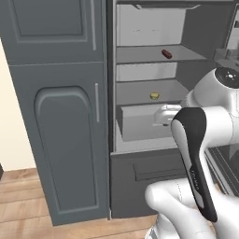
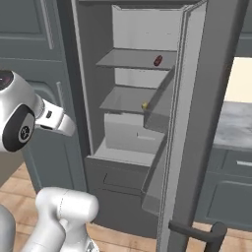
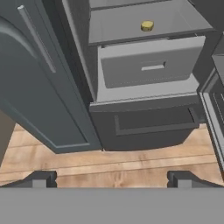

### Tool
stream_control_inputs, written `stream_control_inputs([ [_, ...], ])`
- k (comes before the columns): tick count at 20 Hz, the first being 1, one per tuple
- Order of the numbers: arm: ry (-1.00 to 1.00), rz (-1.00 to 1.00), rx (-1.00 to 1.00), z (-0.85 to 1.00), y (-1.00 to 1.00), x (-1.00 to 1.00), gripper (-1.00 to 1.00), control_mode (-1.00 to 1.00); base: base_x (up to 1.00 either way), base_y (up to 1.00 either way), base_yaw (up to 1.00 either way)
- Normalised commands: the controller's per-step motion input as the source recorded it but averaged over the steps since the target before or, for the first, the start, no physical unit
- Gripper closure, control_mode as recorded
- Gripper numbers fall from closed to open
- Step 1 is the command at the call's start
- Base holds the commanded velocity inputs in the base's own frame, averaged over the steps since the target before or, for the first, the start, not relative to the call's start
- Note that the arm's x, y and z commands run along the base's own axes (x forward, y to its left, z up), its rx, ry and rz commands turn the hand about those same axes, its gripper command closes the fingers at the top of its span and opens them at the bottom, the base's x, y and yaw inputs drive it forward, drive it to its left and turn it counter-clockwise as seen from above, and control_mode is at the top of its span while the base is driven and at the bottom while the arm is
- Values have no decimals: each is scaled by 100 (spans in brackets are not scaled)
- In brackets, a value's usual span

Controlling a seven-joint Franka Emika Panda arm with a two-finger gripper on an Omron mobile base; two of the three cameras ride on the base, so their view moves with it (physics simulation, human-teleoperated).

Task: Retrieve the sausage and cheese from the fridge and place them on the cutting board on the counter.

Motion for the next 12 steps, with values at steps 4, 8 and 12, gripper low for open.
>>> stream_control_inputs([
  [4,0,0,0,0,0,0,-100,100,51,-38,0],
  [8,0,0,0,0,0,0,-100,100,66,-42,-1],
  [12,0,0,0,0,0,0,-100,100,66,-38,-4],
])
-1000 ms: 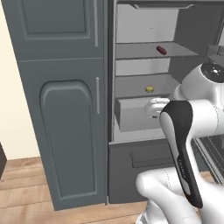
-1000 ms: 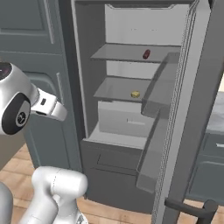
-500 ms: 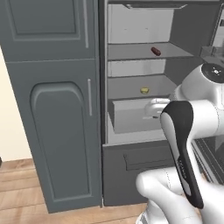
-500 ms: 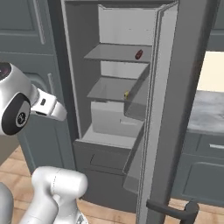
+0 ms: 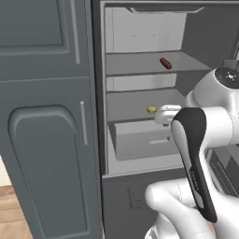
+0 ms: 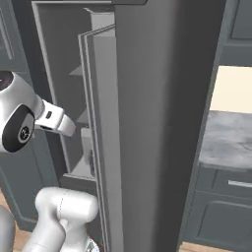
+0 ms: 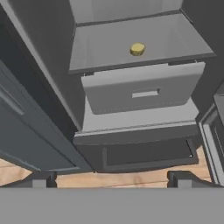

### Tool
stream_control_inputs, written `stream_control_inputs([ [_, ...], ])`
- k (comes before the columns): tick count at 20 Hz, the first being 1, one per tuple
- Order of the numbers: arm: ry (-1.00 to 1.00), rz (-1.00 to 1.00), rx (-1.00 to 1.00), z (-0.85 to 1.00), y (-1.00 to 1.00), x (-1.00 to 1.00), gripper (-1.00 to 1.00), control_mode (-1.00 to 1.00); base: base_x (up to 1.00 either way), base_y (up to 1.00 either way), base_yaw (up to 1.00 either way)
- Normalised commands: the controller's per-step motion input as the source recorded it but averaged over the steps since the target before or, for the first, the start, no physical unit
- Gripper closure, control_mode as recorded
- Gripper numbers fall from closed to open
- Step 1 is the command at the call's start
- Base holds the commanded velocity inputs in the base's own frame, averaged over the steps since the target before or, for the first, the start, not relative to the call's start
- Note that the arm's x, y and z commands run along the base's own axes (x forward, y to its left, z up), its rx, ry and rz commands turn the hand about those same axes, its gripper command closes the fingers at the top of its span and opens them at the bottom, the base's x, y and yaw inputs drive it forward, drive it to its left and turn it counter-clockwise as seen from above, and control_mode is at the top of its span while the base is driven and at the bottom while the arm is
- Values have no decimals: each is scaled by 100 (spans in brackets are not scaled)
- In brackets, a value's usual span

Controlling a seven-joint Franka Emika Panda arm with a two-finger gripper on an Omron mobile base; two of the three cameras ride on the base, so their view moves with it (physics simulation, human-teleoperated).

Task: Retrieve the sausage and cheese from the fridge and place them on the cutting board on the counter.

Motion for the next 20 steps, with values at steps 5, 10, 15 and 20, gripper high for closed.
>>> stream_control_inputs([
  [5,0,0,0,0,0,0,-100,100,79,-13,-7],
  [10,0,0,0,0,0,0,-100,100,61,-9,-10],
  [15,0,0,0,0,0,0,-100,100,32,-20,-11],
  [20,0,-11,0,-5,-27,28,-100,-100,0,0,0],
])
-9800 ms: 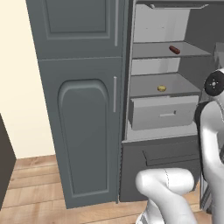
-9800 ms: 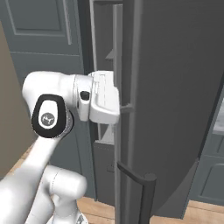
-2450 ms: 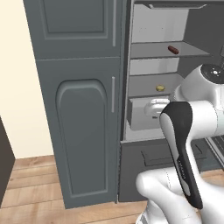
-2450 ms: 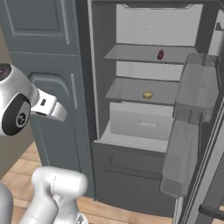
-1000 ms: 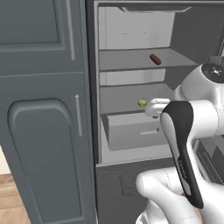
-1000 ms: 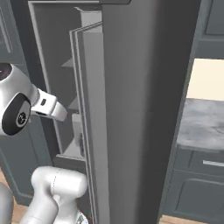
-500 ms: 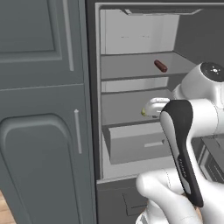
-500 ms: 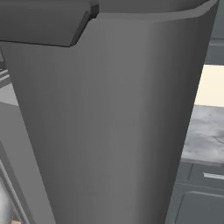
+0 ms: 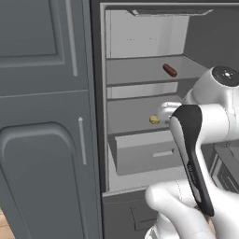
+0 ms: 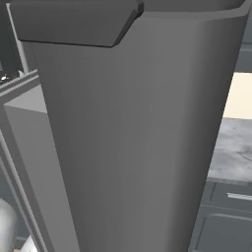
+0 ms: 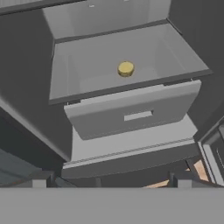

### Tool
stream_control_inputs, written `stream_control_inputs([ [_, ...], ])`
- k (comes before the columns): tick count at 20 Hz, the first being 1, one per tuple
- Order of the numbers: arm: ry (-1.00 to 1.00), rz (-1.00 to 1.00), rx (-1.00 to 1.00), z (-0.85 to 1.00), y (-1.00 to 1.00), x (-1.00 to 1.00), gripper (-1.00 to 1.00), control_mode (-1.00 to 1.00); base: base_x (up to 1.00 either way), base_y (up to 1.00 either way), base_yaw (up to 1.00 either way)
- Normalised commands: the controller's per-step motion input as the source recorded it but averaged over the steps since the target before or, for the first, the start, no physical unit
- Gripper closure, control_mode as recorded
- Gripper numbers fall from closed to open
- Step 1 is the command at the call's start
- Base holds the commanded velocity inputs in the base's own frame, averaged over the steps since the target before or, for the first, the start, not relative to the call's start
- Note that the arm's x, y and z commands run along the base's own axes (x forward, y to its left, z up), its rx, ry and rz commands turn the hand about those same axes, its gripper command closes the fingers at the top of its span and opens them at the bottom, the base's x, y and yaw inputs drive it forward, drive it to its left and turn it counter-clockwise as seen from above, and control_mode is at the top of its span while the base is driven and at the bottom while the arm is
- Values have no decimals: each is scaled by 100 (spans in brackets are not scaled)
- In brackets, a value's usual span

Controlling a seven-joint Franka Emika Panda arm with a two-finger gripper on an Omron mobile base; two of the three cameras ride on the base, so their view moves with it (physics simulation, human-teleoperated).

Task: Retrieve the sausage and cheese from the fridge and place them on the cutting board on the counter.

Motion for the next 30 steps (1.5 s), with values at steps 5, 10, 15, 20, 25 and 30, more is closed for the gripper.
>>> stream_control_inputs([
  [5,3,-9,0,-10,-16,36,-100,-100,0,0,0],
  [10,0,-5,0,-26,-9,21,-100,-100,0,0,0],
  [15,0,-4,0,-41,-9,28,-100,-100,0,0,0],
  [20,0,-3,0,-28,-17,43,-100,-100,0,0,0],
  [25,0,-1,0,-25,-23,39,-100,-100,0,0,0],
  [30,0,-2,0,-24,-23,34,-100,-100,0,0,0],
])
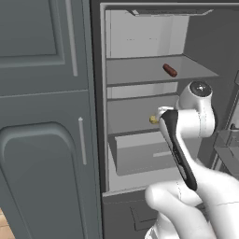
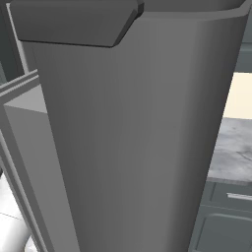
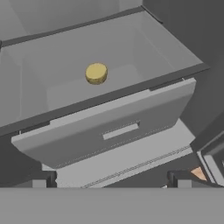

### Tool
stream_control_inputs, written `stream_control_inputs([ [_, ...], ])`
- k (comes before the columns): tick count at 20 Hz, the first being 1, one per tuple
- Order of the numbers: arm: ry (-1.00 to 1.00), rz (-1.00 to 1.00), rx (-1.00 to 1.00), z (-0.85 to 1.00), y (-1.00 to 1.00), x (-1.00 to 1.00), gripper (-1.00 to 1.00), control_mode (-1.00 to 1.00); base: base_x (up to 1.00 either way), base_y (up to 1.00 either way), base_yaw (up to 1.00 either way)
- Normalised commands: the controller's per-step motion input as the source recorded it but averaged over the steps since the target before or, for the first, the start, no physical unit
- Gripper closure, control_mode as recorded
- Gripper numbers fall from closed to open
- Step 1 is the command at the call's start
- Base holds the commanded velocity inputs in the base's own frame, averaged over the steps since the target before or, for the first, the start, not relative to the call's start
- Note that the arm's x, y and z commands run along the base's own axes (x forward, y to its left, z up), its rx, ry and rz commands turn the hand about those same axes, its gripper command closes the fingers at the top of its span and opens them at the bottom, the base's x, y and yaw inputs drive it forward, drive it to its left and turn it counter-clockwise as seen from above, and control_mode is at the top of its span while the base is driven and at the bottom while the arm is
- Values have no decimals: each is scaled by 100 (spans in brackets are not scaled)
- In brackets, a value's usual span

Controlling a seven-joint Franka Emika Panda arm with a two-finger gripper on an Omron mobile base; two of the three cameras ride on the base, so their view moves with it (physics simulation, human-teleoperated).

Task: Retrieve the sausage and cheese from the fridge and place them on the cutting board on the counter.

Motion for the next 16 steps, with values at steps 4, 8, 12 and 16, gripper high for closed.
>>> stream_control_inputs([
  [4,0,-2,0,-17,-15,45,-100,-100,0,0,0],
  [8,0,-1,0,-17,-6,53,-100,-100,0,0,0],
  [12,0,-2,0,-26,0,53,-100,-100,0,0,0],
  [16,0,-3,0,-32,-1,46,-100,-100,0,0,0],
])
